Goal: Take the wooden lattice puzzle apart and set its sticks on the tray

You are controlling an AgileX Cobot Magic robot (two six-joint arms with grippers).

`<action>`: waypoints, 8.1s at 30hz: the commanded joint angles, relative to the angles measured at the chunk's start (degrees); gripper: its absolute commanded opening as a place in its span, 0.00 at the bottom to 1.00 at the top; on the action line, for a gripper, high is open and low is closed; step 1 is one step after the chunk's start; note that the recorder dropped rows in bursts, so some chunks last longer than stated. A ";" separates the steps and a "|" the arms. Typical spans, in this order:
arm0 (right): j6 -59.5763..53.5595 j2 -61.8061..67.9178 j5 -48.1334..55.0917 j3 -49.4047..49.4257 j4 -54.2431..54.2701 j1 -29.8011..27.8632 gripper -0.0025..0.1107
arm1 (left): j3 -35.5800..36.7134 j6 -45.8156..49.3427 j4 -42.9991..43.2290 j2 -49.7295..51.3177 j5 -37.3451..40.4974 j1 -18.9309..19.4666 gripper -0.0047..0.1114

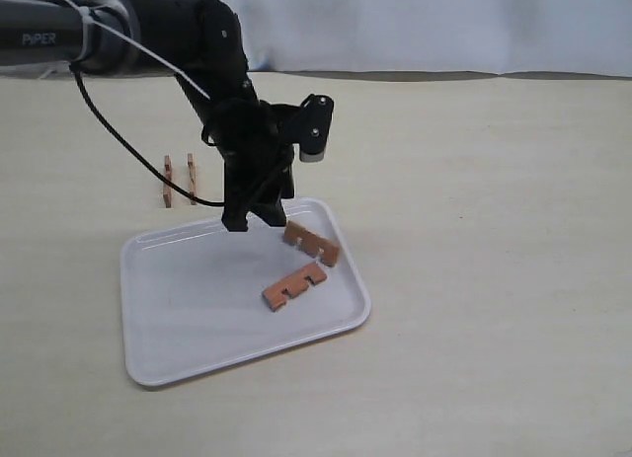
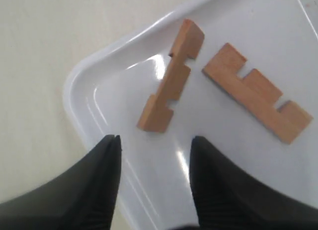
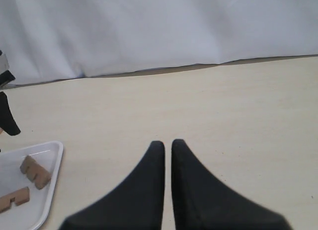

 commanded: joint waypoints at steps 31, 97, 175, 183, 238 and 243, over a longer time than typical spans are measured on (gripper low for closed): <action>0.01 -0.21 -0.48 0.20 -0.05 -0.03 0.06 | -0.03 -60.00 16.20 -6.19 -17.98 14.23 0.53; 0.01 -0.21 -0.48 0.20 -0.05 -0.03 0.06 | -0.03 -74.08 17.95 6.31 -5.26 19.19 0.04; 0.01 -0.21 -0.48 0.20 -0.05 -0.03 0.06 | -4.06 -74.49 17.75 12.19 1.78 19.19 0.04; 0.01 -0.21 -0.48 0.20 -0.05 -0.03 0.06 | -4.06 -73.77 19.88 10.74 1.66 19.19 0.04; 0.01 -0.21 -0.48 0.20 -0.05 -0.03 0.06 | -4.06 -59.53 11.61 -2.22 -1.02 19.32 0.04; 0.01 -0.21 -0.48 0.20 -0.05 -0.03 0.06 | -4.06 -43.15 -2.14 -4.54 5.12 18.62 0.04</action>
